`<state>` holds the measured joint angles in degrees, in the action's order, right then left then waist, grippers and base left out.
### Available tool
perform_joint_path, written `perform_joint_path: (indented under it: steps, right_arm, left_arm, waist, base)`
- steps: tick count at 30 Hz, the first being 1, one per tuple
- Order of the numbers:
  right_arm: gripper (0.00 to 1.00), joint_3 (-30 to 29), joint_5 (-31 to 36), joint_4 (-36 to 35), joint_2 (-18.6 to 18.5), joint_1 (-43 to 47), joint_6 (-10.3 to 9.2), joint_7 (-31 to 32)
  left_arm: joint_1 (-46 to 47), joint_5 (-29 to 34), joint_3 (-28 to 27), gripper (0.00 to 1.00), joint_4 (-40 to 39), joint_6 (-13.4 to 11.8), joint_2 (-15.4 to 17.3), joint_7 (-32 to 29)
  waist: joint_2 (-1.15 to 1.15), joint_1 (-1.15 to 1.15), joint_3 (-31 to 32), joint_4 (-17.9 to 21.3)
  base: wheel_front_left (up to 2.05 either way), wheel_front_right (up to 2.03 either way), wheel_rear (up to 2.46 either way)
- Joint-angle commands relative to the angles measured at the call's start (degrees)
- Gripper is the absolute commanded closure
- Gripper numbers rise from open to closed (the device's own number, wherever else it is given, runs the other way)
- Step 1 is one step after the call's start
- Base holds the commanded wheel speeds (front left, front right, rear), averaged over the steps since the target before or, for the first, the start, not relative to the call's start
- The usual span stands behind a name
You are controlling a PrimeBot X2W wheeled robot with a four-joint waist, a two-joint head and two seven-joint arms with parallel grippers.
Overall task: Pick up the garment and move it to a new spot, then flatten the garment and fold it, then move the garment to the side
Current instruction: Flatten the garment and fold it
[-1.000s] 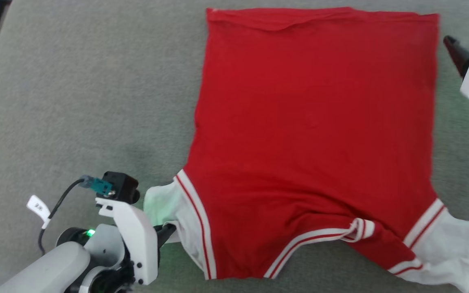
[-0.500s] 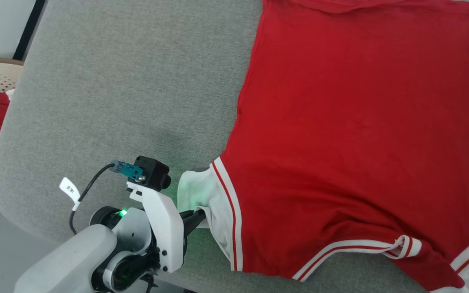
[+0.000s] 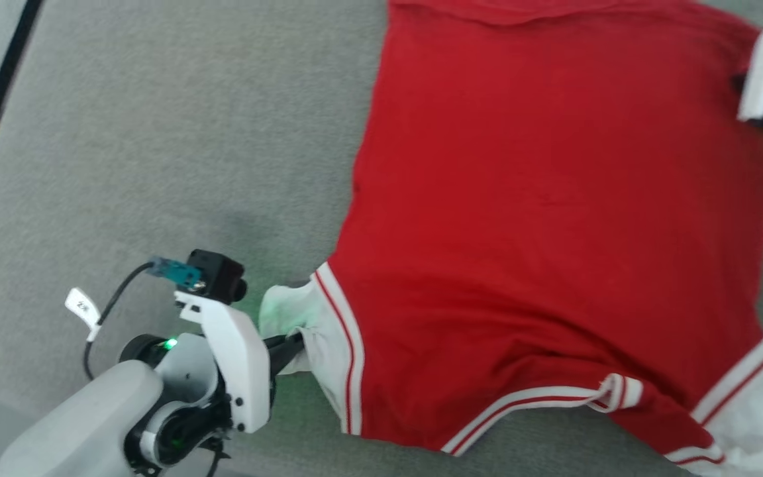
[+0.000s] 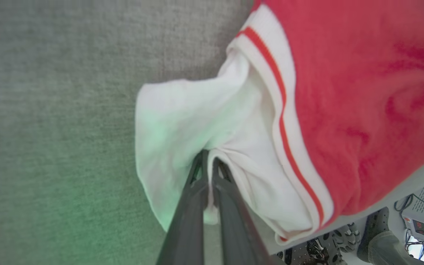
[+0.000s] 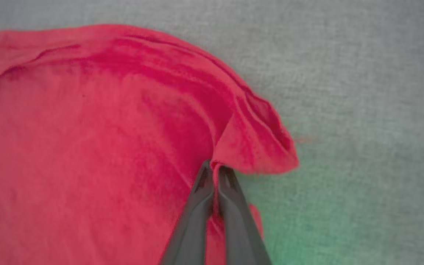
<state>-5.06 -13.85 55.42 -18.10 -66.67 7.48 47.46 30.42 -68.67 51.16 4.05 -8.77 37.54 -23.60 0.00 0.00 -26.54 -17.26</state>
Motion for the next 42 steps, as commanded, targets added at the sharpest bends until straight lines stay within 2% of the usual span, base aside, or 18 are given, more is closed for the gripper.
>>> perform_joint_path:
  steps: [1, 4, 8, 12, 15, 17, 18, 21, 24, 27, 29, 30, 33, 39, 42]
  right_arm:
    - [1.0, 2.54, -3.17, -1.5, 0.93, 3.75, 0.02, 1.45]
    - [1.0, 8.64, -10.68, -10.1, -0.82, 8.93, 0.0, 3.38]
    - [1.0, 14.5, -18.64, -23.71, -5.44, 18.85, 0.0, 6.15]
    - [1.0, 15.47, -24.08, -36.68, -8.5, 29.39, 0.0, 9.76]
    - [1.0, 14.06, -26.08, -45.93, -9.82, 37.58, 0.0, 12.83]
    - [1.0, 11.93, -27.25, -51.41, -9.4, 43.26, 0.0, 15.11]
    - [1.0, 10.04, -27.02, -56.56, -8.87, 48.99, 0.0, 17.06]
    - [1.0, 7.28, -25.85, -62.43, -6.61, 57.6, 0.0, 19.13]
    - [1.0, 5.04, -22.9, -65.26, -3.91, 63.85, 0.0, 17.94]
    - [1.0, 4.42, -19.14, -64.31, -1.53, 66.85, 0.0, 13.09]
    - [0.51, 4.29, -17.86, -63.13, -0.37, 67.69, -0.02, 9.99]
    - [0.0, 4.33, -17.38, -63.19, -0.12, 67.54, -0.02, 8.74]
    - [0.0, 3.52, -17.12, -65.53, 0.08, 66.53, -0.02, 6.8]
    - [0.0, 2.33, -16.73, -75.55, -0.59, 62.58, 0.01, 6.34]
    - [0.0, 2.0, -16.24, -76.92, -0.03, 59.99, 0.0, 5.56]
  left_arm:
    - [-0.68, -0.42, -0.82, 1.0, 1.66, -1.41, 1.01, 0.84]
    - [-1.88, -1.06, -1.42, 1.0, 1.21, -1.9, 2.35, 1.21]
    - [-3.16, -0.94, -1.66, 1.0, 0.0, -2.3, 3.69, 1.3]
    - [-3.89, -1.43, -1.79, 1.0, -1.25, -2.83, 4.58, 0.96]
    - [-4.11, -1.53, -1.73, 1.0, -2.05, -3.15, 5.11, 0.51]
    - [-4.02, -1.22, -1.56, 1.0, -2.39, -3.17, 5.47, 0.35]
    - [-3.9, -1.22, -1.58, 1.0, -2.6, -3.33, 5.55, 0.29]
    - [-3.58, -1.07, -1.5, 1.0, -2.76, -3.35, 5.43, 0.07]
    - [-3.18, -0.85, -1.53, 1.0, -2.78, -3.17, 5.13, 0.23]
    - [-2.96, -0.87, -1.58, 1.0, -2.53, -2.98, 4.64, 0.54]
    - [-2.74, -0.77, -1.48, 1.0, -2.24, -2.72, 4.36, 0.63]
    - [-2.64, -0.77, -1.55, 1.0, -2.16, -2.62, 4.22, 0.84]
    - [-2.56, -0.74, -1.86, 1.0, -2.01, -2.44, 4.11, 1.33]
    - [-2.76, -0.79, -2.29, 1.0, -2.35, -2.55, 3.7, 2.29]
    - [-2.54, -0.56, -2.13, 1.0, -2.62, -2.48, 3.45, 2.43]
  waist:
    - [0.0, 0.0, 1.79, 2.7]
    - [0.0, 0.0, 3.15, 5.32]
    - [0.0, 0.0, 4.75, 8.51]
    - [0.0, 0.0, 6.16, 11.14]
    - [0.0, 0.0, 6.84, 12.33]
    - [0.0, 0.0, 7.25, 12.82]
    - [0.0, 0.0, 7.47, 13.05]
    - [0.0, 0.0, 7.65, 13.0]
    - [0.0, 0.0, 7.56, 12.74]
    - [0.0, 0.0, 7.36, 12.46]
    - [0.0, 0.0, 7.27, 12.12]
    - [0.0, 0.0, 7.25, 12.0]
    - [0.0, 0.0, 7.07, 11.66]
    - [0.0, 0.0, 6.76, 10.88]
    - [0.0, 0.0, 6.53, 10.26]
  base:
    - [0.0, 0.0, 0.0]
    - [0.0, 0.0, 0.0]
    - [0.0, 0.0, 0.0]
    - [0.0, 0.0, 0.0]
    - [0.0, 0.0, 0.0]
    - [0.0, 0.0, 0.0]
    - [0.0, 0.0, 0.0]
    - [0.0, 0.0, 0.0]
    - [0.0, 0.0, 0.0]
    - [0.0, 0.0, 0.0]
    - [0.0, 0.0, 0.0]
    - [0.0, 0.0, 0.0]
    - [0.0, 0.0, 0.0]
    - [0.0, 0.0, 0.0]
    - [0.0, 0.0, 0.0]
